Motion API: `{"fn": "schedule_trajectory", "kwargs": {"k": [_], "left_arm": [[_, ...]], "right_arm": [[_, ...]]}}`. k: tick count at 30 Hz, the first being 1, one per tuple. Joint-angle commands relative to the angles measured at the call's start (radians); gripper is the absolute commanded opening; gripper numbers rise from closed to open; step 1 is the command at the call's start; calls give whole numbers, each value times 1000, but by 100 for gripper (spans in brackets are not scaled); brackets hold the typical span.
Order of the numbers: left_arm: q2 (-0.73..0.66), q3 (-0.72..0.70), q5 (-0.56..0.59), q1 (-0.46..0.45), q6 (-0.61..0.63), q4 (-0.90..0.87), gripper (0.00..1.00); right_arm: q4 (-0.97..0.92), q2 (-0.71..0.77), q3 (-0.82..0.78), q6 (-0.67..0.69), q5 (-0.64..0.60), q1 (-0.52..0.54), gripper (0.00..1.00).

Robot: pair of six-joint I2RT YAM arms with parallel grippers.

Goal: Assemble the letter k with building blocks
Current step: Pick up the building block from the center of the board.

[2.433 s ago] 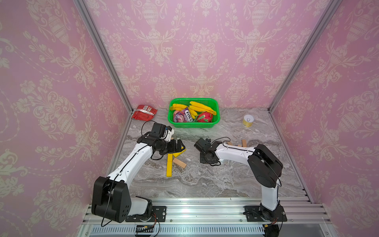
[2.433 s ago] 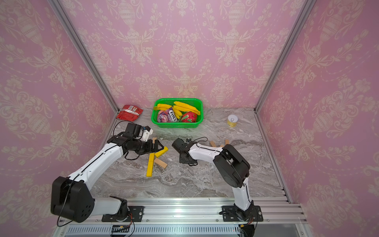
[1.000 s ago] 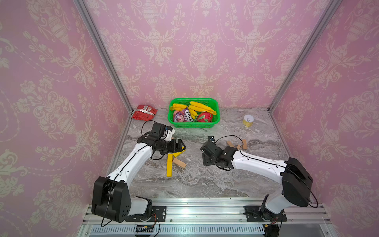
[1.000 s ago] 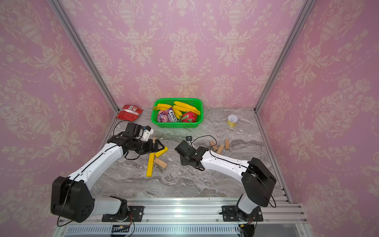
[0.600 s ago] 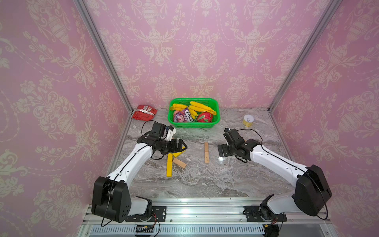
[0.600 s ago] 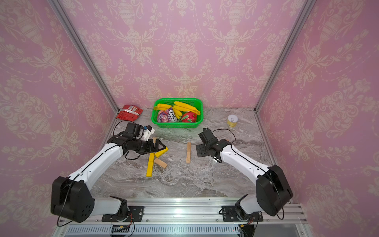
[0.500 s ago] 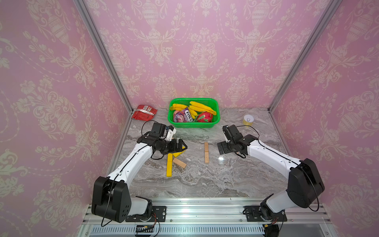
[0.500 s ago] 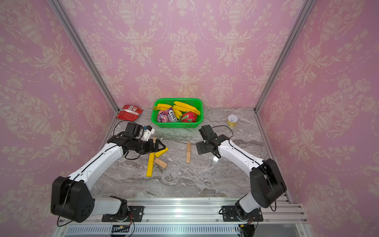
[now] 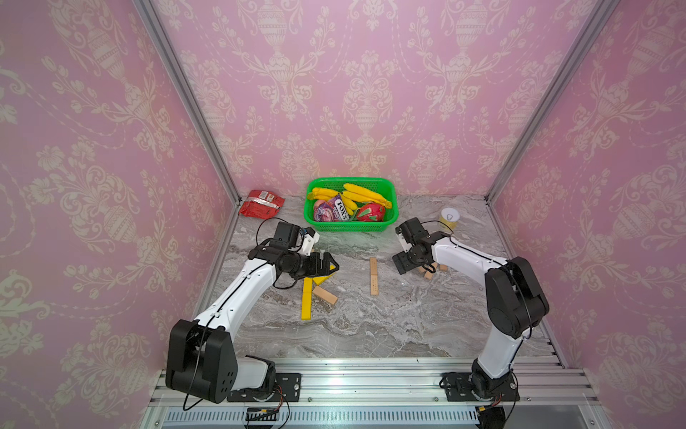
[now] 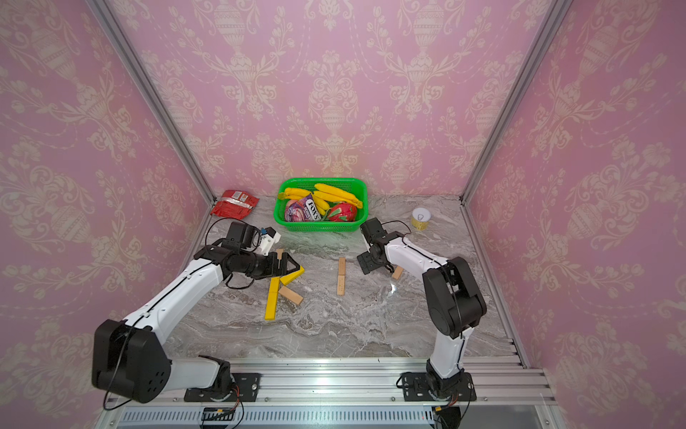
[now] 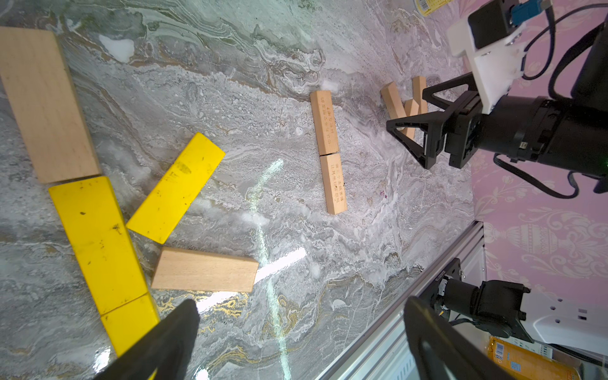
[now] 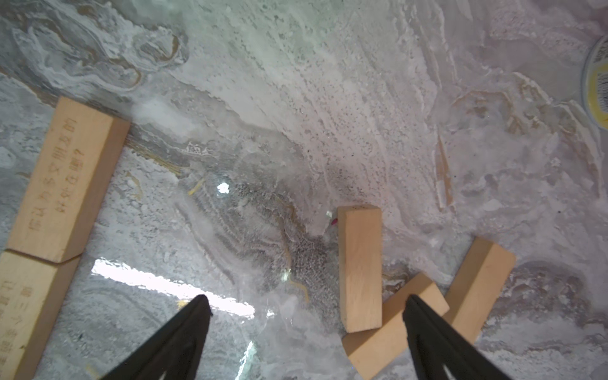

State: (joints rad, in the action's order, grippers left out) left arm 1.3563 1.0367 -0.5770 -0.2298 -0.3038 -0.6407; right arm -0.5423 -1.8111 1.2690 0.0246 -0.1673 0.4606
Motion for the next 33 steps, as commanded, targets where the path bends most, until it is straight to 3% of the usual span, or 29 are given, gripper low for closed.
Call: {"fn": "schedule_trajectory", "kwargs": {"k": [1,10,33], "left_arm": [[8,2,-1,10,33,-5,99],[7,3,8,10,38,-8,99],[-6,3,32,10,40,-17,99]], "right_arm": [[-8,3,30,20,27,-25,93],[-21,-30,23,20,214,-129,79],[-71,-120,57,44,186,-155,62]]}}
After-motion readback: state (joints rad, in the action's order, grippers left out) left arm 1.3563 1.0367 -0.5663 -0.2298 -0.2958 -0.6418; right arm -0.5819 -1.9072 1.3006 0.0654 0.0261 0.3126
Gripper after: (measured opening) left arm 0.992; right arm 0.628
